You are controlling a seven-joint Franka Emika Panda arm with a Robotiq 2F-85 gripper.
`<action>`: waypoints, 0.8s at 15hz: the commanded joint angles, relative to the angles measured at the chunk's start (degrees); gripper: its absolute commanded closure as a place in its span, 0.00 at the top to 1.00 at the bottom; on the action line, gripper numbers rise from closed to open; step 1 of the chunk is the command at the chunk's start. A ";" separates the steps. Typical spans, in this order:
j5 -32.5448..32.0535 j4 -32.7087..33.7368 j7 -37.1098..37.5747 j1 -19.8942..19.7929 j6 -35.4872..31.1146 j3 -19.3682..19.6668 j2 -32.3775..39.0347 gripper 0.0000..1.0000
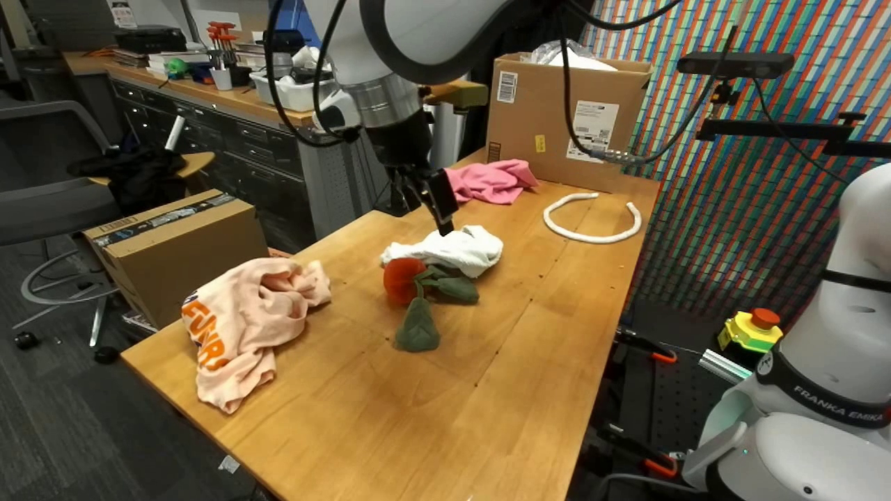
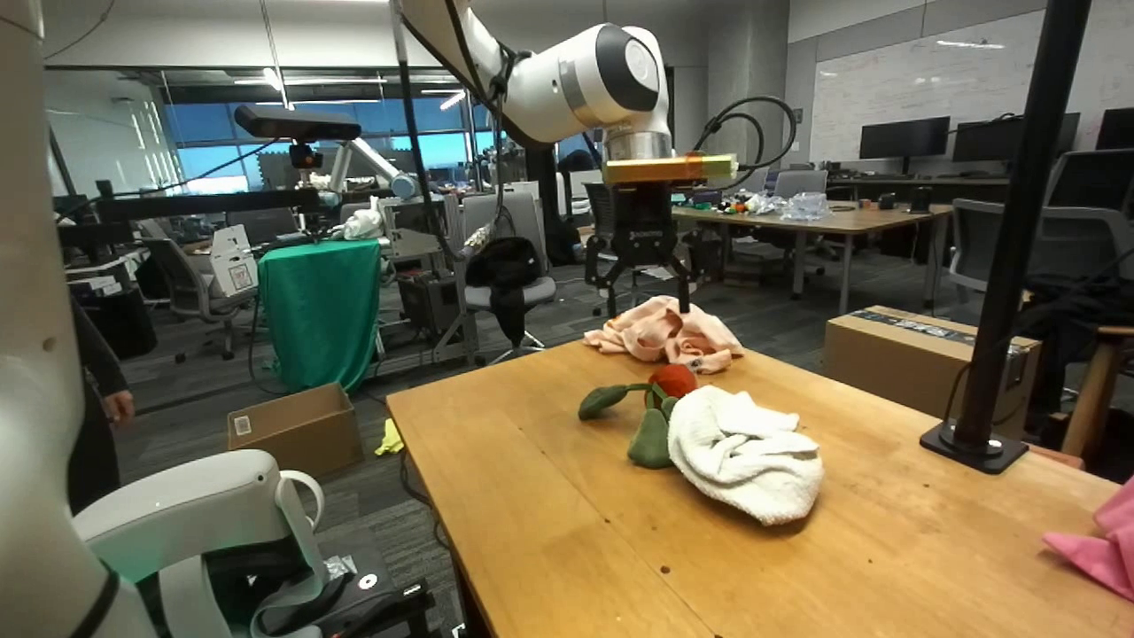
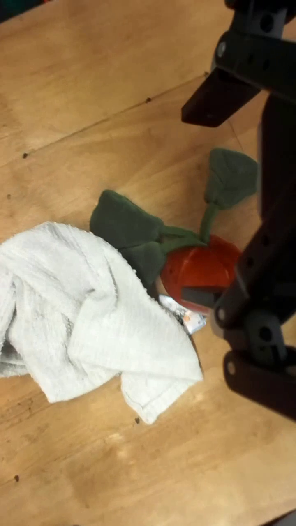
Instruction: Pick up the cloths and put them around the table.
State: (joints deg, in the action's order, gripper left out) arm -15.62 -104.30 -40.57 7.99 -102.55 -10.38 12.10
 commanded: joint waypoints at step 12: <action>1.27 -19.97 -30.96 -1.60 -16.20 1.44 -11.48 1.00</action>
State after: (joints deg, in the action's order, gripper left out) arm -13.29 -121.78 -69.95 6.12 -112.97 -9.63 2.61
